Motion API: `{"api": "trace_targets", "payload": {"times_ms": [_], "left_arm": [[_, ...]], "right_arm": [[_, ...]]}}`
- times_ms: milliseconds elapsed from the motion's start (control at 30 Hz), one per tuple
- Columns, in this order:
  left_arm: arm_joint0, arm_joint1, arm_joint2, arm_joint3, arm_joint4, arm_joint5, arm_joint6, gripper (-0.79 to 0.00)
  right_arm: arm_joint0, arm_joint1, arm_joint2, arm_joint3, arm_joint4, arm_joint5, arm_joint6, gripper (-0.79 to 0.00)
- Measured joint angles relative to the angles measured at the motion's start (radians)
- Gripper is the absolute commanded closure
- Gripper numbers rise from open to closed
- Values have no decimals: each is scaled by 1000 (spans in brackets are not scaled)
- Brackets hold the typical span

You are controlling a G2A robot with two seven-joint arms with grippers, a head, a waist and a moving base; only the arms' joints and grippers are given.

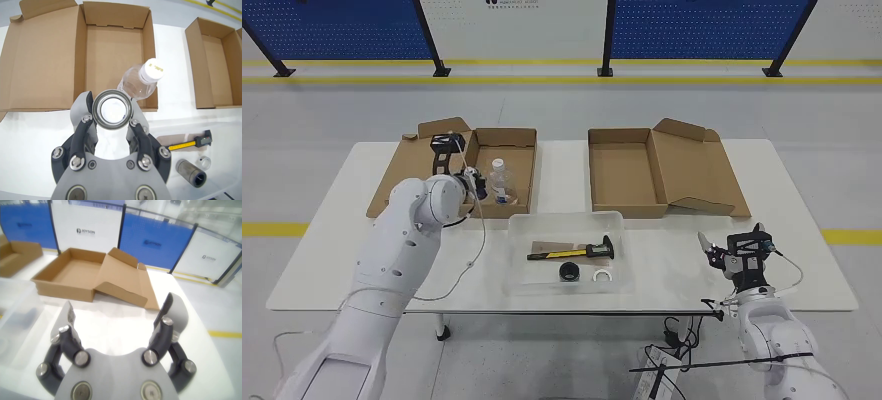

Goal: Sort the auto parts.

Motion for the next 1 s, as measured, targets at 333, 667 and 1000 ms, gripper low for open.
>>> {"api": "trace_targets", "payload": {"times_ms": [333,667,1000], "left_arm": [[-79,-29,44,164,-41,13,56,0],[-146,-60,101,280,-58,1,95,0],[-184,-81,143,367,-31,-12,100,0]], "right_arm": [[0,0,0,0,0,0,0,-785],[0,0,0,0,0,0,0,-785],[0,0,0,0,0,0,0,-785]]}}
